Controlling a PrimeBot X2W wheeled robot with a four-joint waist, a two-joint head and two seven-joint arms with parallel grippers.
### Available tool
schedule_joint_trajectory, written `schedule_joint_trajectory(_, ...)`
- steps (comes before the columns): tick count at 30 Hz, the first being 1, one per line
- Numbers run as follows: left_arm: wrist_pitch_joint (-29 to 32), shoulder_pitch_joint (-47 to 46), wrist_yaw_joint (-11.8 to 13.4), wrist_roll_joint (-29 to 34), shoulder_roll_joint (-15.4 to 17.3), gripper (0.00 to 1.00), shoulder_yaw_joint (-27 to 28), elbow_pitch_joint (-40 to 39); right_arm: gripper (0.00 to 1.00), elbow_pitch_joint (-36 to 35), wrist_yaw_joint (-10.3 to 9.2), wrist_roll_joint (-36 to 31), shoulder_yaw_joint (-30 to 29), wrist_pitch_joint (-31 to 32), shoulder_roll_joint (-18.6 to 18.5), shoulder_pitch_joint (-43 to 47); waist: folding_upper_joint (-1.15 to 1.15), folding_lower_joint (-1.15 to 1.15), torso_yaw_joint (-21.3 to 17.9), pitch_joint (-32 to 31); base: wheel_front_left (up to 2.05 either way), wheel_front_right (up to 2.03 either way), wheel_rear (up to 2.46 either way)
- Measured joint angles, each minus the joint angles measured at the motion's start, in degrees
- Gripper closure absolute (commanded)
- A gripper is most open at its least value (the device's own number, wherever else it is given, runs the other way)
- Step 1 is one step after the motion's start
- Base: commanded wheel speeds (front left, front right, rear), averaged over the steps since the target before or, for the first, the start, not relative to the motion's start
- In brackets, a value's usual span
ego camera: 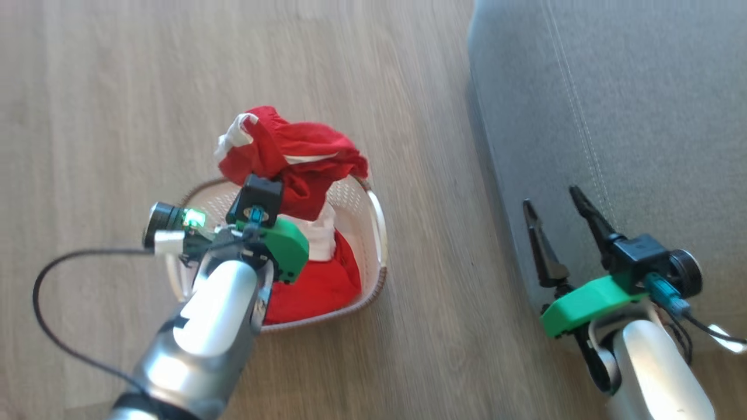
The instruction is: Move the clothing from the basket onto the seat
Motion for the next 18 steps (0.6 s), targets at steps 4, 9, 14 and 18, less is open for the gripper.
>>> schedule_joint_trajectory(4,0.0,5.7,1.1,1.2,0.9,1.0,2.1,-10.3,0.0,-1.4,0.0,-0.1,-1.4,0.0,0.3,1.5,0.0,0.0,1.6,-3.2,0.0,0.0,0.0)
schedule_joint_trajectory(9,0.0,10.8,1.9,1.7,0.8,1.0,5.3,-19.8,0.0,-1.4,0.0,-1.1,-2.1,0.0,0.6,4.3,0.0,0.0,3.5,-6.9,0.0,0.0,0.0)
schedule_joint_trajectory(14,-0.1,14.8,0.5,2.5,0.6,1.0,7.2,-27.0,0.0,-1.6,0.0,-1.7,-2.4,0.0,0.7,5.9,0.0,0.0,5.0,-10.6,0.0,0.0,0.0)
schedule_joint_trajectory(18,-0.1,17.6,-0.4,3.2,0.5,1.0,9.0,-32.1,0.0,-2.0,0.0,-1.6,-2.8,0.0,1.0,6.9,0.0,0.0,5.8,-13.2,0.0,0.0,0.0)
